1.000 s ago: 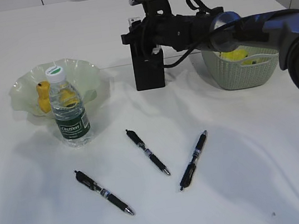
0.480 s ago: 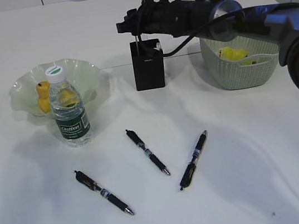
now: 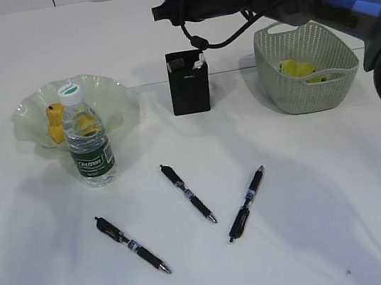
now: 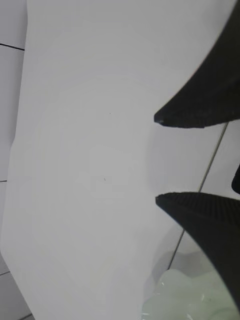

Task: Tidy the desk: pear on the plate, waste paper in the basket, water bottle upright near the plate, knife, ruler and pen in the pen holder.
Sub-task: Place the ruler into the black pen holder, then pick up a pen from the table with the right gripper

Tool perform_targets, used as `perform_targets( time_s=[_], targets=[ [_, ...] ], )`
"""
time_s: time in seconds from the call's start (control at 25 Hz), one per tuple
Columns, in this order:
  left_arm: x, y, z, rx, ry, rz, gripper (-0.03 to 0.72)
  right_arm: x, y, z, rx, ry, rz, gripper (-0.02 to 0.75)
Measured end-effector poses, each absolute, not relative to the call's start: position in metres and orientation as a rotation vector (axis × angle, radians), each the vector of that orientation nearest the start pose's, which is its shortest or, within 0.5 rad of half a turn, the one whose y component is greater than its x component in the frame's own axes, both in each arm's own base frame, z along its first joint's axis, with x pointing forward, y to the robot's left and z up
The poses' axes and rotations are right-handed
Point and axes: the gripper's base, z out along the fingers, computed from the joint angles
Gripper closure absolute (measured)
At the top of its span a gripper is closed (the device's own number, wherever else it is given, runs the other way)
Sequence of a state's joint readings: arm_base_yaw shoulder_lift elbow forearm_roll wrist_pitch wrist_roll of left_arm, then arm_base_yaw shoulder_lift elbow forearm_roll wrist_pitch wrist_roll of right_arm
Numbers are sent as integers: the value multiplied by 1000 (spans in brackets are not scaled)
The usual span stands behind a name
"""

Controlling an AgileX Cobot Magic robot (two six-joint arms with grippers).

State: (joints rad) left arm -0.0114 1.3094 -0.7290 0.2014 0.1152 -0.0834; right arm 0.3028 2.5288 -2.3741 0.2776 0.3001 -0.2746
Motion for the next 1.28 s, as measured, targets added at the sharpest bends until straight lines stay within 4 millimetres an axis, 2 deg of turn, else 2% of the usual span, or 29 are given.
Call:
perform_targets(
  time_s=[0.84,1.12,1.28],
  targets=[
    [271,-1,255,127,2166,84,348,539,180,265,-524,2153,282,423],
    [271,-1,256,127,2160,82,348,530,176,261,-586,2286,253,422],
    [271,-1,256,128,2156,82,347,527,172,258,-530,2364,237,422]
  ],
)
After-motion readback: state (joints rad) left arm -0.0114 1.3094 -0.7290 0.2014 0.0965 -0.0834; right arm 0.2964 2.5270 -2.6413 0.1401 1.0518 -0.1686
